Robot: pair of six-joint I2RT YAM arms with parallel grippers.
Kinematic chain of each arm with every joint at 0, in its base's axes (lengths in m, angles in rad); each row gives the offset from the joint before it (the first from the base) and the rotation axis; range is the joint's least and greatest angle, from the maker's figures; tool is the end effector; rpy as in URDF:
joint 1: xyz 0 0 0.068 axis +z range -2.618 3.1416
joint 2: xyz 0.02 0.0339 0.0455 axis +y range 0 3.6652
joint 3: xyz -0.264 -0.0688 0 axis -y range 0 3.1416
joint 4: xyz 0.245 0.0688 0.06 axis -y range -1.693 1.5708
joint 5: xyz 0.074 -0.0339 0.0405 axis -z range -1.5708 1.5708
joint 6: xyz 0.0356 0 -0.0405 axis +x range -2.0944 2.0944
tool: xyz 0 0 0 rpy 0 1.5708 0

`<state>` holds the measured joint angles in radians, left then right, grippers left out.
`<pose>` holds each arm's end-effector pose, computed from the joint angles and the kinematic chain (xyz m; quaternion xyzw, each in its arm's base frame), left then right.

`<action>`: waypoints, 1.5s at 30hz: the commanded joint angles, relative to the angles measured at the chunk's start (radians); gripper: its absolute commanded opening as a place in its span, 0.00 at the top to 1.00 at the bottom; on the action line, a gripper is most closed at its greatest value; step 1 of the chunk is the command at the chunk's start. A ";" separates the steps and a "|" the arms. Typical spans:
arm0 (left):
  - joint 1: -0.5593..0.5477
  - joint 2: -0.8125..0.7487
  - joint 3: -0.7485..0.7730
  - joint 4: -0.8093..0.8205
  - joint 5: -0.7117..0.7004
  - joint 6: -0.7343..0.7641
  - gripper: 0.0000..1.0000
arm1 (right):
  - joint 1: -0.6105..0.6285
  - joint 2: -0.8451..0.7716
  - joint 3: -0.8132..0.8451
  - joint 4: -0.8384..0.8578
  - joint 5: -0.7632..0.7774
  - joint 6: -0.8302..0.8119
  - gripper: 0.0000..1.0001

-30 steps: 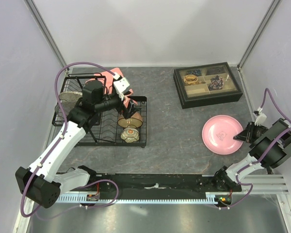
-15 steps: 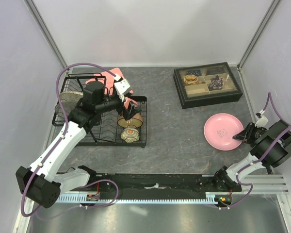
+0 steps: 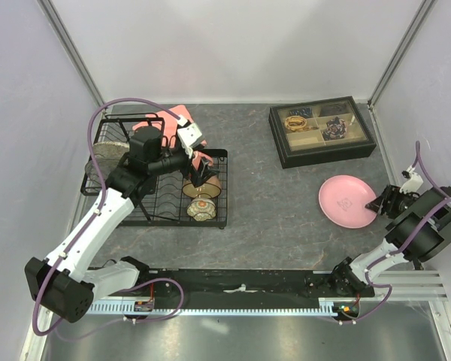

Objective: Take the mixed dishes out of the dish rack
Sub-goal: Place the plate at the center of the board, then pick up the plate from the dish rack.

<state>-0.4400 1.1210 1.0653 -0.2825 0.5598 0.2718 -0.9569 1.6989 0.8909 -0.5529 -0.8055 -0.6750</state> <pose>0.2194 -0.1242 0.3629 0.4229 0.6795 -0.2713 0.5346 0.1863 -0.2198 0.1432 0.0879 0.9116 0.1969 0.3499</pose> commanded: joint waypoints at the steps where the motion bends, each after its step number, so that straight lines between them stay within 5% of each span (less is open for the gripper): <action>1: 0.000 -0.020 -0.010 0.025 0.006 0.035 0.01 | -0.009 -0.037 -0.050 0.093 0.173 -0.057 0.32; 10: -0.002 -0.055 0.018 -0.006 -0.099 0.153 0.01 | -0.009 -0.307 -0.079 0.030 0.146 -0.080 0.17; 20: 0.003 -0.133 0.143 -0.147 -0.236 0.467 0.01 | -0.006 -0.547 0.006 -0.205 0.025 -0.129 0.02; 32: 0.110 -0.096 0.472 -0.676 -0.305 0.863 0.01 | 0.069 -0.662 0.088 -0.415 -0.060 -0.158 0.02; 45: 0.215 -0.073 0.642 -0.975 -0.423 1.107 0.01 | 0.176 -0.654 0.062 -0.407 -0.063 -0.107 0.02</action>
<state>-0.2375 1.0409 1.6054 -1.1278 0.1722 1.2778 -0.7979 1.0313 0.9382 -0.9630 -0.8333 -0.7971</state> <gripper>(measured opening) 0.993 0.982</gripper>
